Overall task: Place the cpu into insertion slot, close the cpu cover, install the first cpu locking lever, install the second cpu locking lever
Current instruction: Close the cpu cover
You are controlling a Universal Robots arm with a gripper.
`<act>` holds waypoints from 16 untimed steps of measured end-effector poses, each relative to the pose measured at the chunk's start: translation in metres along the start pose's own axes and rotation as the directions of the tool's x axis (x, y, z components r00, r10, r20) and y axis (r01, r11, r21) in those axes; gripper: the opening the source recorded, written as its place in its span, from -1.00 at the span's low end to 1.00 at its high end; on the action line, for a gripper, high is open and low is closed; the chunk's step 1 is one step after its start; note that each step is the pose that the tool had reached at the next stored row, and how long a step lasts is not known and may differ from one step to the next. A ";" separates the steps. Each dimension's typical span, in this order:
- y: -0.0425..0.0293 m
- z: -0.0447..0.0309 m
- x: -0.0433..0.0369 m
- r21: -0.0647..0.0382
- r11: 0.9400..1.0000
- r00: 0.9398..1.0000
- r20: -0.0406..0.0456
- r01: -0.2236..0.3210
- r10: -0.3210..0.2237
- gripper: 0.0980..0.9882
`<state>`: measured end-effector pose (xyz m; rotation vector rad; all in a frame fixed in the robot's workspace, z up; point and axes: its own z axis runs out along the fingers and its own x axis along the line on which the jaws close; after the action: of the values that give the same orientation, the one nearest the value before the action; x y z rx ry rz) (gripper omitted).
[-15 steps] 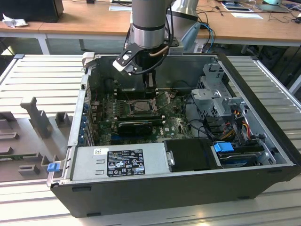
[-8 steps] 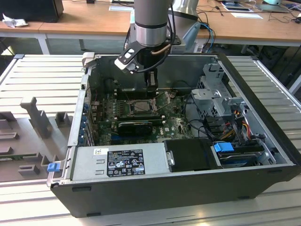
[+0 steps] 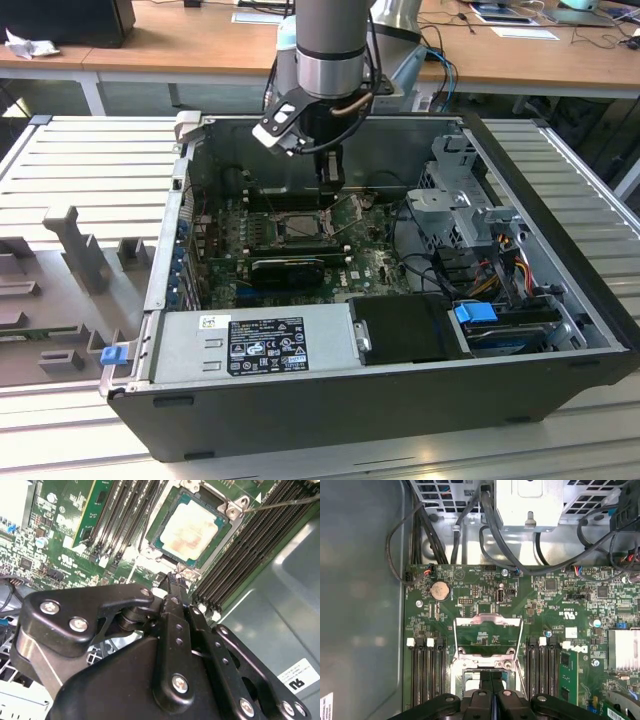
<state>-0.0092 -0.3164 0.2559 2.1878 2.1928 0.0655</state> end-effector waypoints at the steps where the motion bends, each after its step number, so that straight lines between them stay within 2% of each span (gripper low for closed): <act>1: 0.0001 -0.0008 0.0000 0.000 1.000 1.000 0.000 0.000 0.000 -0.98; 4: 0.0006 -0.0030 0.0000 0.000 1.000 1.000 0.000 0.000 0.000 -0.98; 16: 0.0079 -0.0029 0.0000 0.000 1.000 1.000 0.000 0.000 0.000 -0.98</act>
<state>-0.0015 -0.3164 0.2593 2.1878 2.1929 0.0659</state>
